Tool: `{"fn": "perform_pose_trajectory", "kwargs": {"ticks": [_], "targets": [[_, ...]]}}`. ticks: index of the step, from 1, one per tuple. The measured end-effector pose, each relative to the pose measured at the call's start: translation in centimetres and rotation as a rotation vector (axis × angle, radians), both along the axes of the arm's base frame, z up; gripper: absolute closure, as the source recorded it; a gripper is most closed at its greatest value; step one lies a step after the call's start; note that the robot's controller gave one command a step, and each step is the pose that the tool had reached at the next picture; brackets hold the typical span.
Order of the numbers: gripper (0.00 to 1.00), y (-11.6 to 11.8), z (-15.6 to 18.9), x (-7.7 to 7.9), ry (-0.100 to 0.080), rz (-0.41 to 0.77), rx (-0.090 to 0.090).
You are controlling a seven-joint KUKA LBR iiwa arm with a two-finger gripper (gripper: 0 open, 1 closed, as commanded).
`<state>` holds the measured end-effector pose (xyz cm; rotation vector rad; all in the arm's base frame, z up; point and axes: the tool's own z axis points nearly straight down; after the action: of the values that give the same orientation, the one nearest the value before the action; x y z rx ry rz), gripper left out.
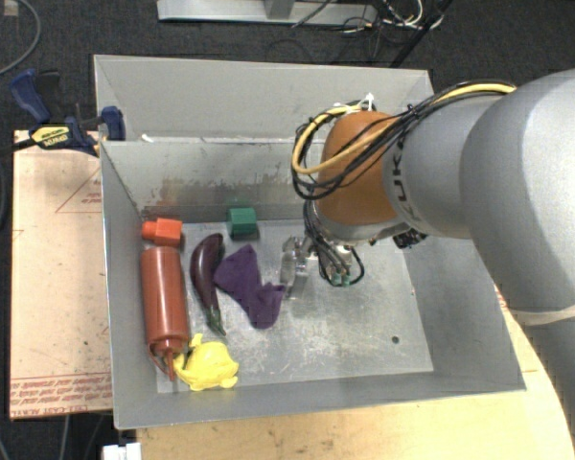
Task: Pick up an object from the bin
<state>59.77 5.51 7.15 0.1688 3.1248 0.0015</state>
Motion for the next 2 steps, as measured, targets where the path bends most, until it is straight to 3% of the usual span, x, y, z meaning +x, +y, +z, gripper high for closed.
{"fn": "perform_pose_trajectory", "kwargs": {"ticks": [2], "targets": [[1.00, -1.0, 0.5, 0.0, 0.000, 0.037, 0.000]]}}
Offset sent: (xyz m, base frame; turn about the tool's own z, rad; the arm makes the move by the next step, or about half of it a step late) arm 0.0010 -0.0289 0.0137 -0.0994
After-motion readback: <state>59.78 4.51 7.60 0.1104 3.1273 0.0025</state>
